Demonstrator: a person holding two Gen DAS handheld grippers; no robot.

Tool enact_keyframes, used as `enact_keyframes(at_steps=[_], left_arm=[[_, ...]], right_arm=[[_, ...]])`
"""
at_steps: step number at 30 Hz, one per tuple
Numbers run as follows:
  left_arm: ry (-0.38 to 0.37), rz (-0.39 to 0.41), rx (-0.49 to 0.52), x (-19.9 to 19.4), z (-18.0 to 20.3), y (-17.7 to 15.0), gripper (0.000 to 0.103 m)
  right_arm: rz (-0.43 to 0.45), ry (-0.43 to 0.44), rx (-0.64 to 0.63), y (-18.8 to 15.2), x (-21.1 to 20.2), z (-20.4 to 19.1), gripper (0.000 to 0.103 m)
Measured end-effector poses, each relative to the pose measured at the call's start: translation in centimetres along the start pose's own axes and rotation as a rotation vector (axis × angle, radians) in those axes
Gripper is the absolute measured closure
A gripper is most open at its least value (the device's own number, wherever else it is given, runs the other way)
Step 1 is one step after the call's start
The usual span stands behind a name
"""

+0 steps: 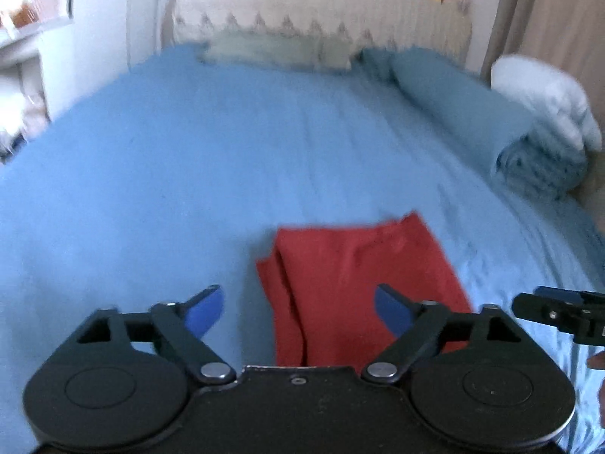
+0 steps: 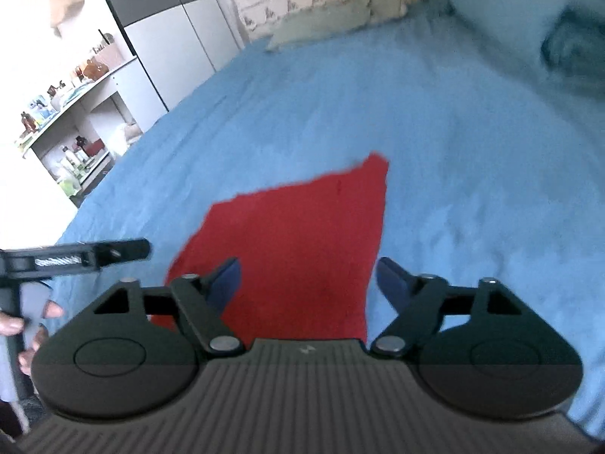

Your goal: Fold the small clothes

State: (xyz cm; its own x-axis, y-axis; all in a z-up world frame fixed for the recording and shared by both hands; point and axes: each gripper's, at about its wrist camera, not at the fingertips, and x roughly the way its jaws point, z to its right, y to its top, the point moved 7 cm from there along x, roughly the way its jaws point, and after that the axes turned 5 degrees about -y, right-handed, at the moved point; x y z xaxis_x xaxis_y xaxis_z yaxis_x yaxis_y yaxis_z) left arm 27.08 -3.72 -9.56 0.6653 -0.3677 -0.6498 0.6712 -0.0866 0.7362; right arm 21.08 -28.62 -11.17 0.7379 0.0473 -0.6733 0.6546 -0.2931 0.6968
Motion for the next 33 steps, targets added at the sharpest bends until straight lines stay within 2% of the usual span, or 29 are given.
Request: enact_keyframes(at_steps=[1,4,7,9,13,18,21,23,29,33], left_arm=[[0.009,0.029,0.002,-1.7,0.2,0.5,0.001],[0.062,0.097,0.027,-7.2,1.0,1.1,0.000],[0.136,0.117,0.075,-12.4,1.7,0.5,0.000],[0.154,0.118,0.082,-15.1,2.2,-0.6,0.000],[0.201,0.105,0.064,-19.2,3.0,-3.3,0.000],[0.195,0.073,0.016,-21.3,3.5,-7.0,0.000],[0.206,0.034,0.047,-21.6,3.8,-8.9,0.000],[0.209,0.021,0.065,-21.7,4.0,-9.8,0.000],[0.191,0.029,0.088,-21.8,4.5,-10.6,0.000],[0.195,0.030,0.112,-21.7,4.8,-10.6,0.000]], right_arm=[[0.018,-0.023,-0.013,0.5,-1.5,-0.6,0.005],[0.079,-0.100,-0.052,1.6,-7.2,-2.2,0.000],[0.134,-0.164,-0.078,1.8,-12.8,-3.8,0.000],[0.157,-0.199,-0.102,1.3,-15.8,-5.0,0.000],[0.121,-0.237,-0.118,-1.4,-20.4,-6.9,0.000],[0.050,-0.238,-0.088,-5.6,-23.3,-8.5,0.000],[0.009,-0.246,-0.089,-7.9,-23.6,-9.2,0.000],[0.003,-0.282,-0.084,-9.1,-23.9,-9.1,0.000],[-0.030,-0.303,-0.074,-11.5,-24.3,-8.9,0.000],[-0.027,-0.324,-0.064,-11.4,-24.1,-8.2,0.000]])
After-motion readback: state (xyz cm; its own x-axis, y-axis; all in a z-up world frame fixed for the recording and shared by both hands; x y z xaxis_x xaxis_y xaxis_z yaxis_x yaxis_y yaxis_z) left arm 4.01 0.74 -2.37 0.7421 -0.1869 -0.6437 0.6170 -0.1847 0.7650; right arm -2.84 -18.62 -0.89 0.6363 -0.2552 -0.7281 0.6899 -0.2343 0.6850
